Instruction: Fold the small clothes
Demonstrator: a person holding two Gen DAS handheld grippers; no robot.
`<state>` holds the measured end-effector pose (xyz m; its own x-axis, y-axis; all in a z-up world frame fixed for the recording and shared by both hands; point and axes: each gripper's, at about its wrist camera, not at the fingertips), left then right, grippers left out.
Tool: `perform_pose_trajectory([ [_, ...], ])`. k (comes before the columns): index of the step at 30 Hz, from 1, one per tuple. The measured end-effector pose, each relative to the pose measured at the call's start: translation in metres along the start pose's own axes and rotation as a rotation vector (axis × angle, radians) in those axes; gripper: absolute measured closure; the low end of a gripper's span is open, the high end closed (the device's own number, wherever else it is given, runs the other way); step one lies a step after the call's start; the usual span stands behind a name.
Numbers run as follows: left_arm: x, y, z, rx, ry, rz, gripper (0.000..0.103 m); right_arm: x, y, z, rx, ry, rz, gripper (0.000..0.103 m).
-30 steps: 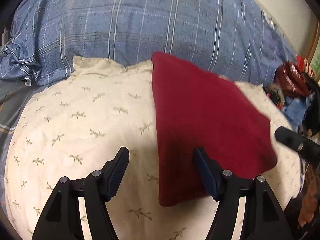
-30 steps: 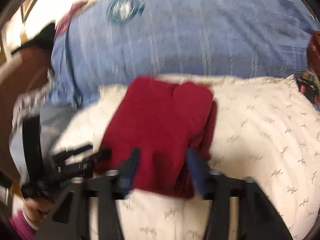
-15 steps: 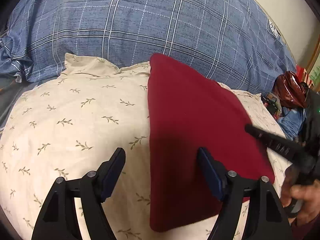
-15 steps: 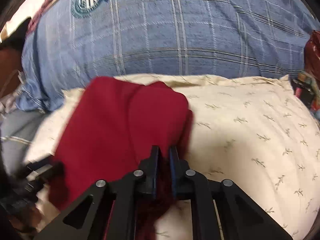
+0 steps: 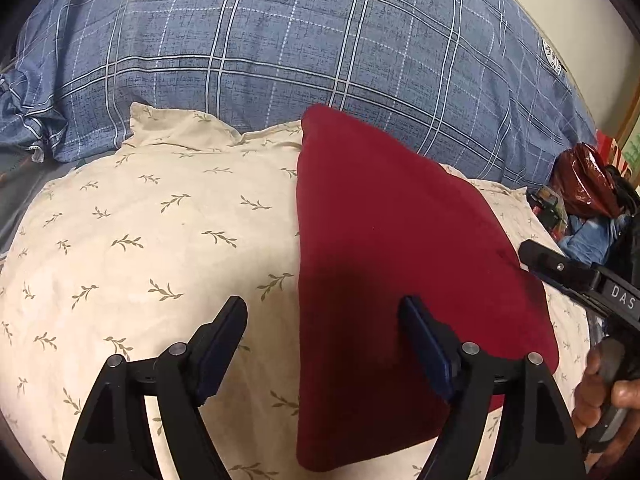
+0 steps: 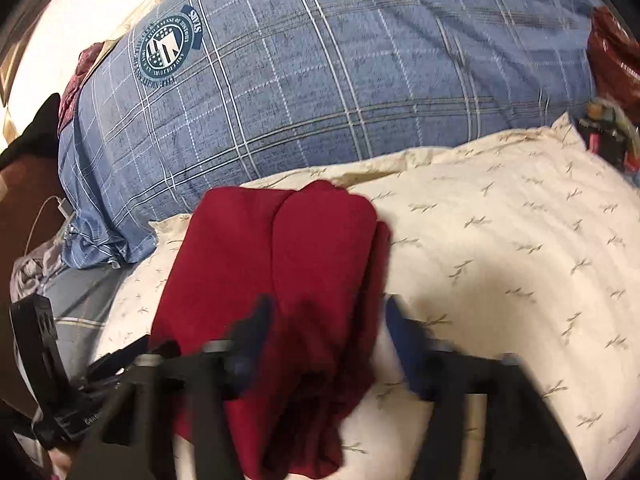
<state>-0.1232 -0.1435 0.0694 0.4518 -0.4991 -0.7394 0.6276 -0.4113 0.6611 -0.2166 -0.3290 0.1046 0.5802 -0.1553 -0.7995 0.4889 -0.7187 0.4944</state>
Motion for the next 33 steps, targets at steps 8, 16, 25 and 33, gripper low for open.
perform_pose_trajectory([
  [8,0.0,0.0,0.001,0.004,-0.008,-0.006,0.022,0.003,-0.014,-0.012,-0.109,-0.036,-0.017,0.086],
  [16,0.009,0.014,-0.013,-0.051,-0.083,-0.022,0.022,-0.002,-0.009,0.013,0.001,0.064,-0.02,0.053],
  [25,0.055,0.032,-0.029,-0.11,-0.188,-0.067,0.011,0.056,0.0,0.02,0.041,0.19,-0.127,0.02],
  [33,0.046,0.033,-0.016,-0.024,-0.178,-0.042,0.055,0.04,0.004,0.002,0.028,0.217,-0.118,0.061],
])
Point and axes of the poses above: each gripper's, at about its wrist camera, not at the fingertips, and x roughly the way its jaws point, z to its right, y to its top, and after that the axes turned 13 degrees about x, right-handed
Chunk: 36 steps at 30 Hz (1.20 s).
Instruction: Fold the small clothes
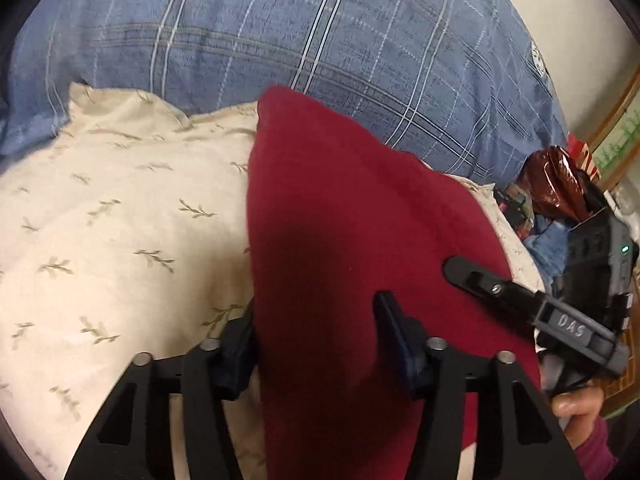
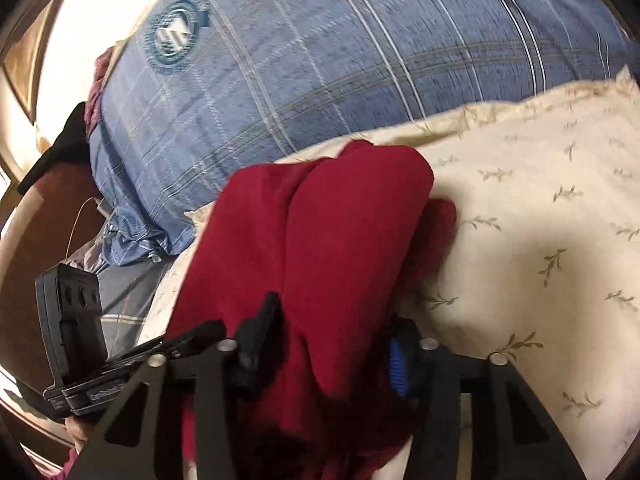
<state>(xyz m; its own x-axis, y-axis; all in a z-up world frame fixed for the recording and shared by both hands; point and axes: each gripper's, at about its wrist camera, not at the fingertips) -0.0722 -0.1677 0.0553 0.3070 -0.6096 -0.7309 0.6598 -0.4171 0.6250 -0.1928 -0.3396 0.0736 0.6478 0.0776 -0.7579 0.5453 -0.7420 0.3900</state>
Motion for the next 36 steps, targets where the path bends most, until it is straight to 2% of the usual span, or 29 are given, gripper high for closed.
perform_pose_trajectory([
  [2,-0.017,-0.004,0.003,0.004,0.022,0.006,0.059,-0.012,-0.004,-0.012,-0.012,0.026,0.001,0.062],
  [6,-0.056,-0.023,0.005,-0.013,0.058,0.015,0.059,-0.027,-0.02,-0.037,-0.057,0.081,-0.034,0.063],
  [8,-0.072,-0.039,0.004,-0.036,0.098,0.016,0.059,-0.025,-0.034,-0.046,-0.08,0.088,-0.065,0.062],
  [9,-0.08,-0.048,0.003,-0.048,0.129,0.015,0.06,-0.021,-0.041,-0.048,-0.089,0.083,-0.077,0.058],
  [10,-0.086,-0.055,0.004,-0.055,0.144,0.02,0.064,-0.017,-0.047,-0.049,-0.099,0.06,-0.078,0.053],
  [11,-0.091,-0.06,0.003,-0.061,0.146,0.022,0.066,-0.013,-0.053,-0.049,-0.115,0.0,-0.061,0.05],
  [13,-0.094,-0.068,0.005,-0.071,0.133,0.009,0.065,-0.012,-0.059,-0.048,-0.131,-0.095,-0.048,0.049],
  [16,-0.1,-0.074,0.013,-0.045,0.19,0.021,0.058,-0.035,-0.059,-0.04,-0.064,-0.096,-0.033,0.048],
  [18,-0.102,-0.072,0.017,-0.022,0.235,0.034,0.052,-0.062,-0.061,-0.049,-0.11,-0.111,0.034,0.049],
  [20,-0.101,-0.073,0.021,-0.02,0.251,0.057,0.046,-0.079,-0.066,-0.064,-0.168,-0.079,0.062,0.049],
  [23,-0.099,-0.08,0.026,-0.028,0.264,0.094,0.034,-0.077,-0.083,-0.098,-0.303,-0.029,0.022,0.054],
  [25,-0.097,-0.09,0.031,0.0,0.307,0.099,0.034,-0.065,-0.096,-0.107,-0.375,-0.072,0.014,0.058],
  [26,-0.097,-0.092,0.033,0.011,0.315,0.097,0.034,-0.054,-0.102,-0.105,-0.388,-0.129,0.004,0.059],
  [27,-0.096,-0.094,0.034,0.021,0.316,0.1,0.033,-0.041,-0.105,-0.096,-0.375,-0.196,-0.01,0.061],
  [29,-0.096,-0.095,0.035,0.033,0.322,0.11,0.028,-0.025,-0.111,-0.079,-0.353,-0.246,-0.026,0.061],
  [33,-0.102,-0.099,0.041,0.063,0.376,0.133,0.028,-0.033,-0.122,-0.086,-0.409,-0.265,0.012,0.059],
  [36,-0.108,-0.102,0.044,0.067,0.389,0.148,0.027,-0.044,-0.123,-0.094,-0.398,-0.262,0.044,0.056],
])
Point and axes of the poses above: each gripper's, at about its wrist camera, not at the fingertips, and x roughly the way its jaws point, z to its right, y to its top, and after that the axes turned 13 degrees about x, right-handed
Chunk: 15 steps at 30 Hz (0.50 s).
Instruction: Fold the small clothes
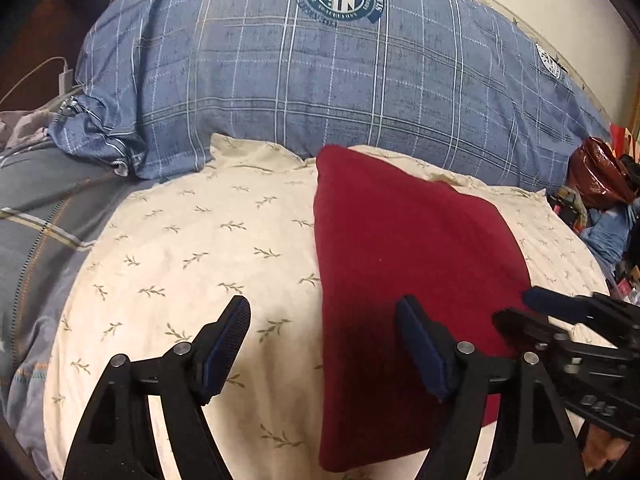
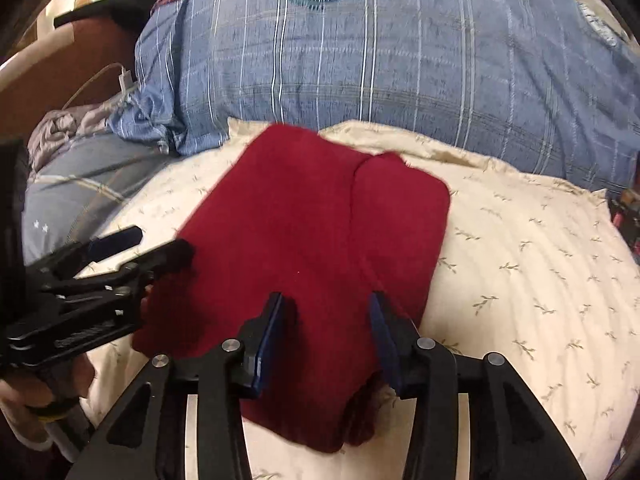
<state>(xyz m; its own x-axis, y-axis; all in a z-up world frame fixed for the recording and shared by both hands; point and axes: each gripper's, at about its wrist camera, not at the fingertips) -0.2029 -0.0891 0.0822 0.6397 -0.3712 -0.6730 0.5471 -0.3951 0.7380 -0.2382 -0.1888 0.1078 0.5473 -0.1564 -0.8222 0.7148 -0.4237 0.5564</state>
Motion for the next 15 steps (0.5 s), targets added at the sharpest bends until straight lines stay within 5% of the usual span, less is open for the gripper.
perform_pose_trajectory([
  [3,-0.009,-0.004,0.001,-0.001,0.02,0.017,0.024,-0.019,-0.004,-0.001,0.063,0.012,0.057,0.038],
  [15,-0.037,-0.013,0.005,0.023,0.081,0.065,0.024,-0.034,-0.007,-0.004,0.14,-0.071,0.083,0.024],
])
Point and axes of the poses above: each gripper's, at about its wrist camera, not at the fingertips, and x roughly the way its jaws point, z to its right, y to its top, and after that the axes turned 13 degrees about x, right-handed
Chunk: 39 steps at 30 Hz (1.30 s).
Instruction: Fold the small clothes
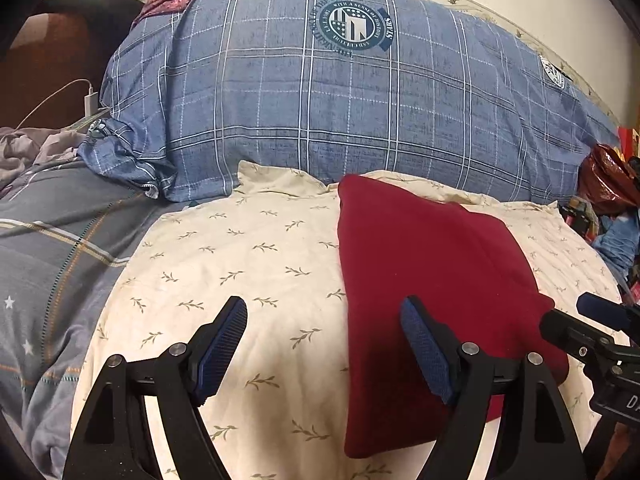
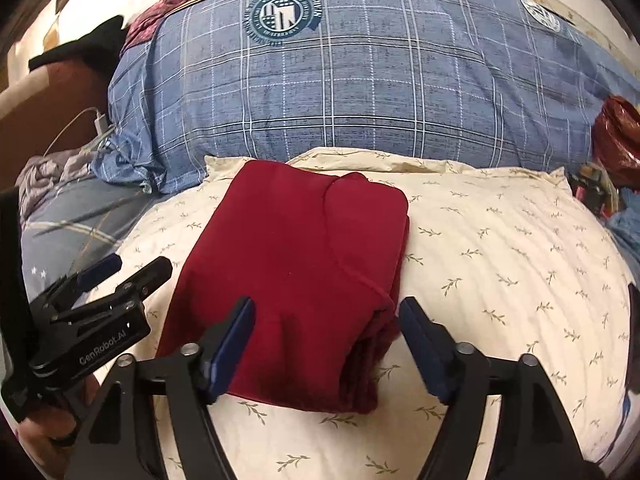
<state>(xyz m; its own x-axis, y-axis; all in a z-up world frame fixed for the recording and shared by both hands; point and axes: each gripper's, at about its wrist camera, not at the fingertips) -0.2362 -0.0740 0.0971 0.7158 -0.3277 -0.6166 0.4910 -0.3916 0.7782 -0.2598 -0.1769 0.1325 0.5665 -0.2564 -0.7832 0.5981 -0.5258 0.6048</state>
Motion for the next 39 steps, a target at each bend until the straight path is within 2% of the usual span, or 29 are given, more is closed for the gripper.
perform_pose_trajectory([
  [5,-0.007,-0.001,-0.004,0.006,0.007,0.014,0.024,0.001,-0.001,-0.002,0.013,-0.013,-0.001,0.023],
  [12,-0.011,-0.003,-0.006,0.015,0.016,0.023,0.024,0.003,-0.003,-0.007,0.016,-0.01,0.008,0.016],
  [39,-0.005,0.001,-0.005,0.035,0.02,0.018,0.025,0.016,-0.006,-0.008,0.033,-0.009,-0.016,0.016],
])
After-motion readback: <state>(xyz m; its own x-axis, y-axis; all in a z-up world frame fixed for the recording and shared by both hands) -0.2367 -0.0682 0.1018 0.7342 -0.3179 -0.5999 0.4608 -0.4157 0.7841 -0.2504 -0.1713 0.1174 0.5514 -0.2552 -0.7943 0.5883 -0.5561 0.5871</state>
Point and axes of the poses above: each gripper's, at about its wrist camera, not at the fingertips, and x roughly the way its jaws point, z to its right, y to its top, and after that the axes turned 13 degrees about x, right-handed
